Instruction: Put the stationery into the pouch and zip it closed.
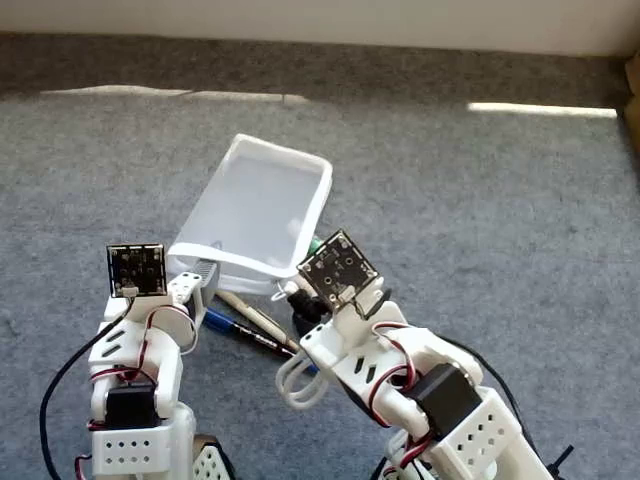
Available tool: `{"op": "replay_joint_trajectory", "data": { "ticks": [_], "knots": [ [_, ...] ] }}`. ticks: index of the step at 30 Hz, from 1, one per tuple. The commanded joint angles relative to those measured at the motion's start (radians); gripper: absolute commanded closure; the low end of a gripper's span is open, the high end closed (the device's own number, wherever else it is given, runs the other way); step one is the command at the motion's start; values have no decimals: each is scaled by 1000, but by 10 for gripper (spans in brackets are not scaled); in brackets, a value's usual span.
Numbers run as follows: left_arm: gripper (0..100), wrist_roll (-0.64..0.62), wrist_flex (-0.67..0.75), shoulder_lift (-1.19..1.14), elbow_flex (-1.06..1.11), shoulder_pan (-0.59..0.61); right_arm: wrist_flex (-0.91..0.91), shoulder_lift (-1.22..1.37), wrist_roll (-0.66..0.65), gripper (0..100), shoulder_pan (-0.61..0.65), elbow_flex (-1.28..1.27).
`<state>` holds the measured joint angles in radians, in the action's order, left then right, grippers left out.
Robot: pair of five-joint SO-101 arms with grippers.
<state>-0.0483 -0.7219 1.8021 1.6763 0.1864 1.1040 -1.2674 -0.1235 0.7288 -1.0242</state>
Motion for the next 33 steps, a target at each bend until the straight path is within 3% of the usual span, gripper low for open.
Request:
{"op": "replay_joint_trajectory", "data": {
  "ticks": [1,8,14,23,29,33],
  "knots": [
    [713,12,25,7,19,5,4,-22,-25,995,5,24],
    [713,12,23,5,19,5,4,-22,-25,995,-93,25],
    [713,12,21,4,19,5,12,-24,-25,995,-99,25],
    [713,12,3,5,19,4,171,-24,-31,995,-102,186],
    [713,12,2,7,19,5,165,-24,-32,994,-228,193],
    [713,12,2,5,19,5,165,-24,-32,994,-234,193]
  ]
}}
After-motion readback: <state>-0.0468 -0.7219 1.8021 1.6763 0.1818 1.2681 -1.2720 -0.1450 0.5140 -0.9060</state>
